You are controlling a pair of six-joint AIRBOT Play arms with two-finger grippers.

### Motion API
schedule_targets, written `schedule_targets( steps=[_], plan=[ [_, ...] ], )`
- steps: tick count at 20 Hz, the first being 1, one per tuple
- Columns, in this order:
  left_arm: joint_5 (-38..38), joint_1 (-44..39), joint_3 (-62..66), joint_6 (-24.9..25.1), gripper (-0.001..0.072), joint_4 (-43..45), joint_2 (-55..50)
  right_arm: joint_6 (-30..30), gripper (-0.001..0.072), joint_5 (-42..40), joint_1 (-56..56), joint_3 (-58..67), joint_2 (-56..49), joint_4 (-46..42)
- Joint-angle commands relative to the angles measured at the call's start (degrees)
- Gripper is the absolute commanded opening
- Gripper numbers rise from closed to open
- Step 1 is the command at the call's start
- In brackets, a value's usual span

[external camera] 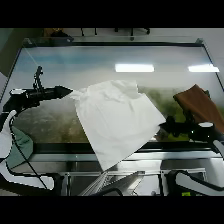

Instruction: Fold the shirts.

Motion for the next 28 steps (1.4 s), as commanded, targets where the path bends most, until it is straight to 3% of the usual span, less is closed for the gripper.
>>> schedule_targets(
  steps=[1,6,10,11,12,14,15,16,20,22,28],
  plan=[
    [-3.61,-0.26,-0.31,-3.26,0.0013,4.35,0.28,-14.64,0.0020,-1.92,1.53,12.96,-12.31,17.86],
    [-2.43,-0.96,-12.46,-10.56,0.0012,16.59,8.22,-13.84,0.0020,2.25,10.21,48.96,-36.85,18.12],
    [-1.20,-1.75,-21.18,-10.32,0.0015,18.67,14.69,-10.88,0.0021,3.89,15.85,67.36,-48.19,17.97],
    [-0.37,-2.58,-22.32,-10.32,0.0017,18.67,15.82,-10.88,0.0061,4.63,16.20,68.70,-48.72,17.97],
    [0.72,-3.26,-22.99,-10.36,0.0019,18.69,16.74,-10.91,0.0229,5.33,16.09,69.11,-48.43,17.99],
    [0.48,-3.74,-22.58,-10.34,0.0045,18.73,17.49,-10.91,0.0246,7.91,14.12,69.26,-46.71,17.33],
    [-0.24,-3.74,-21.92,-10.34,0.0399,18.78,17.49,-10.82,0.0246,9.73,12.37,69.26,-45.38,16.13],
    [-0.37,-3.37,-21.40,-10.40,0.0707,18.80,17.49,-9.42,0.0246,11.52,10.47,69.26,-44.00,14.75],
    [-2.05,1.03,-17.75,-11.39,0.0704,23.80,17.49,-2.95,0.0245,22.29,2.01,69.22,-37.66,5.49],
    [2.47,4.44,-16.52,-12.59,0.0704,25.16,17.46,-0.31,0.0244,26.29,-0.59,67.52,-34.27,-0.52],
    [10.91,2.56,-16.44,-12.02,0.0703,18.21,7.82,0.90,0.0245,27.04,-1.29,46.10,-21.14,-7.89]
  ],
)
